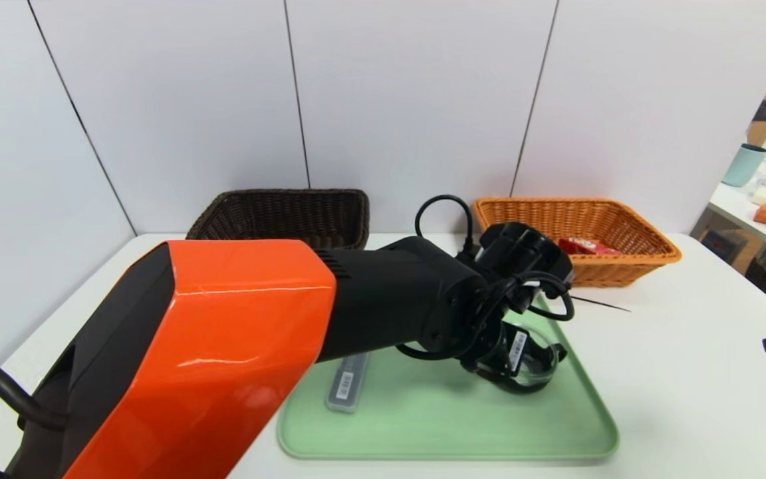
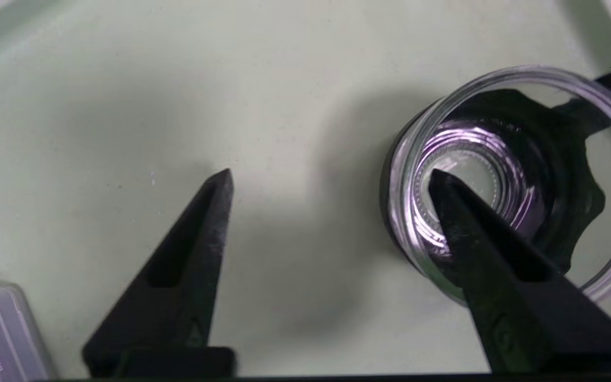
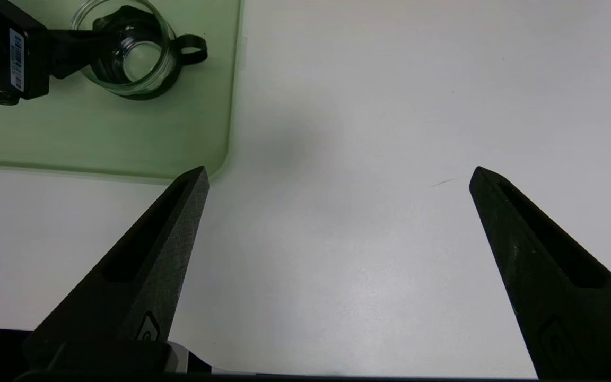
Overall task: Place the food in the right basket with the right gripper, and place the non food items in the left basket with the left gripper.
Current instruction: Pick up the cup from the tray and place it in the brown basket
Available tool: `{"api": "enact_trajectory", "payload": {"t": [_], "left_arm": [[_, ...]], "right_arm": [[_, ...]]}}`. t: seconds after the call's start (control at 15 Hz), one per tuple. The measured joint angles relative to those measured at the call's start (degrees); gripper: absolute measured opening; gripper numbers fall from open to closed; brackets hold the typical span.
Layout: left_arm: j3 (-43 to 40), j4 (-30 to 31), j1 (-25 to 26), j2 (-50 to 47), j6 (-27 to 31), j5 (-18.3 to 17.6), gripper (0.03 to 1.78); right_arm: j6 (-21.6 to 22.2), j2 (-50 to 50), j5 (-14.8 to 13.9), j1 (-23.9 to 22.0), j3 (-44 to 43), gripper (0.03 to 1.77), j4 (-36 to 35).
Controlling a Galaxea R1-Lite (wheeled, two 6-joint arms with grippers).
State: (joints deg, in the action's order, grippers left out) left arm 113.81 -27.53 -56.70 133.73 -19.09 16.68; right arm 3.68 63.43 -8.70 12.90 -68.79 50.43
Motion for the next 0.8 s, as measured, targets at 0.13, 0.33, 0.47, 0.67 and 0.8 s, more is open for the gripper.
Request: {"api": "enact_trajectory", "payload": {"t": [0.13, 0.33, 0.47, 0.67, 0.8], "left_arm": [[0.0, 0.72, 0.02, 0.23, -0.04, 0.0, 0.99], [0.0, 0.72, 0.09, 0.41, -0.11, -0.26, 0.57], [0.02, 0.88, 0.09, 0.34, -0.23, -0.3, 0.1], [0.0, 0.79, 0.28, 0.39, -0.52, -0.39, 0.1], [0.0, 0.71, 0.37, 0.32, -0.56, -0.37, 0.1]], "right_arm": [[0.0, 0.07, -0.02, 0.0, 0.22, 1.7, 0.0], [0.0, 0.11, -0.05, -0.06, 0.33, 1.7, -0.16], [-0.05, 0.22, -0.05, -0.09, 0.33, 1.7, -0.38], [-0.05, 0.44, -0.02, -0.11, 0.49, 1.7, -1.76], [-0.02, 0.54, 0.02, -0.11, 0.77, 1.7, -2.26]]}}
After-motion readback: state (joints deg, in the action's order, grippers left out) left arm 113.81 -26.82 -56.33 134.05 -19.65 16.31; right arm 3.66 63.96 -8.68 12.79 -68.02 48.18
